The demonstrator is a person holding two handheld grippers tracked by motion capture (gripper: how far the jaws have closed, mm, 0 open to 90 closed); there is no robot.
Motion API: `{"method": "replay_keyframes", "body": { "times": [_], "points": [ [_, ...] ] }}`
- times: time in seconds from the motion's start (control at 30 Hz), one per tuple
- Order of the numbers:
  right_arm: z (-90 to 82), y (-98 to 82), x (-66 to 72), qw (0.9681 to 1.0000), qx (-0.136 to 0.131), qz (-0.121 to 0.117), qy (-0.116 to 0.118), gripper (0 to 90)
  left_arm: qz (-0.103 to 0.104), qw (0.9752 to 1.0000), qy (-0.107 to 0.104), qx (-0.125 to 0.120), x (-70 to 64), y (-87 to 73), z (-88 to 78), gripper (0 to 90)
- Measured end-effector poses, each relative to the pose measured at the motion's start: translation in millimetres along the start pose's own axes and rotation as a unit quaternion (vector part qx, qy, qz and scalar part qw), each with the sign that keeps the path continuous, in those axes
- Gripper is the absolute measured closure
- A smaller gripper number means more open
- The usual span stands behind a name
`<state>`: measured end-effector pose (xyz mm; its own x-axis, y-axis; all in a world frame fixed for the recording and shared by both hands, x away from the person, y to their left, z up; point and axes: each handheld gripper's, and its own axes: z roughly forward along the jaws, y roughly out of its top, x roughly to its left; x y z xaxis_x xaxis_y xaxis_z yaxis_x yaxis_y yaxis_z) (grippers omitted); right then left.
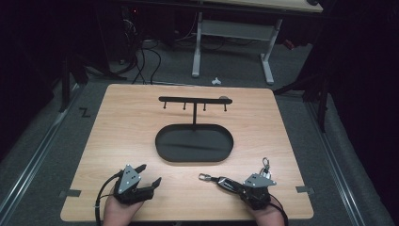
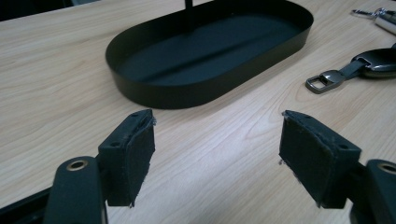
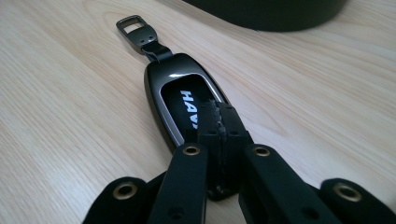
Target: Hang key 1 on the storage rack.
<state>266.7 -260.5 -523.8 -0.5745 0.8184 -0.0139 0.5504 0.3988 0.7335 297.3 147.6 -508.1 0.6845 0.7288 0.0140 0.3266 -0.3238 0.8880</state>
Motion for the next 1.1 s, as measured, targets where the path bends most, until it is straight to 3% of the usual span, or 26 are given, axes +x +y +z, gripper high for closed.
{"method": "replay_keyframes", "body": {
  "times": [0.17,0.47,0.87,1.1],
  "points": [
    [-14.3,-13.3,-12.6,0.9993,-0.001,0.032,-0.020,90.0,0.006,0.9999,-0.012,-0.002,-3.0,6.5,12.0,26.8],
    [-23.0,-19.7,-16.6,0.9988,-0.008,0.044,-0.023,89.4,0.006,0.9999,-0.014,-0.003,-2.9,8.0,17.0,26.1],
    [-26.0,-5.3,-25.7,0.9977,-0.039,0.051,-0.022,83.4,-0.003,0.9999,0.010,-0.004,5.2,-1.6,-0.9,25.9],
    [-20.2,8.3,-28.0,0.9985,-0.037,0.033,-0.025,79.3,-0.021,0.9992,0.032,-0.006,10.6,-9.5,-18.0,25.6]
  ]
}}
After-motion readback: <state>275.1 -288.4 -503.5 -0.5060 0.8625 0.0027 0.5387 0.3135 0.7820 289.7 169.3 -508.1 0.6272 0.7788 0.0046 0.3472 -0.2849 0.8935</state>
